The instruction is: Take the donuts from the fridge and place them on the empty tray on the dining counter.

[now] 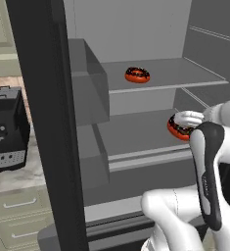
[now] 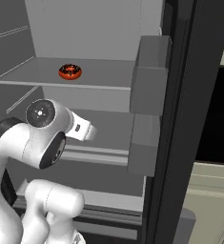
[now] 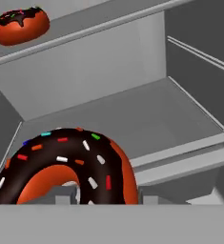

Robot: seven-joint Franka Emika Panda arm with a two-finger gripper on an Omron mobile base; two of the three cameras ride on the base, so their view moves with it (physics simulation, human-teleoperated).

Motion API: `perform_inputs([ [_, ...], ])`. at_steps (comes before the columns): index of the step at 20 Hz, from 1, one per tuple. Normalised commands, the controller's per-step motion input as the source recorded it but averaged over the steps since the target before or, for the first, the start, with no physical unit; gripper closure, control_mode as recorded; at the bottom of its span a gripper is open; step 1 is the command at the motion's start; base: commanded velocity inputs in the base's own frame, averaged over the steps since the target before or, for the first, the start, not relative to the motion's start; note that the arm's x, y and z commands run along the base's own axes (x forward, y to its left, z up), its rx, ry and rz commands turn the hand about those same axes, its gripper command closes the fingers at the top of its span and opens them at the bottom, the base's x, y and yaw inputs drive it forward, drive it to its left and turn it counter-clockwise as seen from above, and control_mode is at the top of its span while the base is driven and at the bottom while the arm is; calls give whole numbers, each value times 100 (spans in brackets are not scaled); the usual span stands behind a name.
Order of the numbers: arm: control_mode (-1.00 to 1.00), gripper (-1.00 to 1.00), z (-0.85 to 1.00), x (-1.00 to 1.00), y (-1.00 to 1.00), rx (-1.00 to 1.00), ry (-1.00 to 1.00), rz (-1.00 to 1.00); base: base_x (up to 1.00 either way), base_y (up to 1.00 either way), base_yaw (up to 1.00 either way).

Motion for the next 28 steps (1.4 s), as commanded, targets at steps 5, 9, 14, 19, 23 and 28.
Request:
perform_inputs([
  [5, -100, 100, 91, -82, 0, 0, -14, 0, 0, 0, 0],
  [9, -100, 100, 45, -99, 8, -3, -9, 0, 0, 0, 0],
  [14, 100, 100, 7, -20, 2, -1, -2, 0, -80, 0, 0],
  [19, 100, 100, 0, 0, 0, 0, 0, 0, -100, 0, 0],
  [23, 100, 100, 0, 0, 0, 0, 0, 0, -100, 0, -2],
  [28, 100, 100, 0, 0, 0, 0, 0, 0, -100, 0, -13],
])
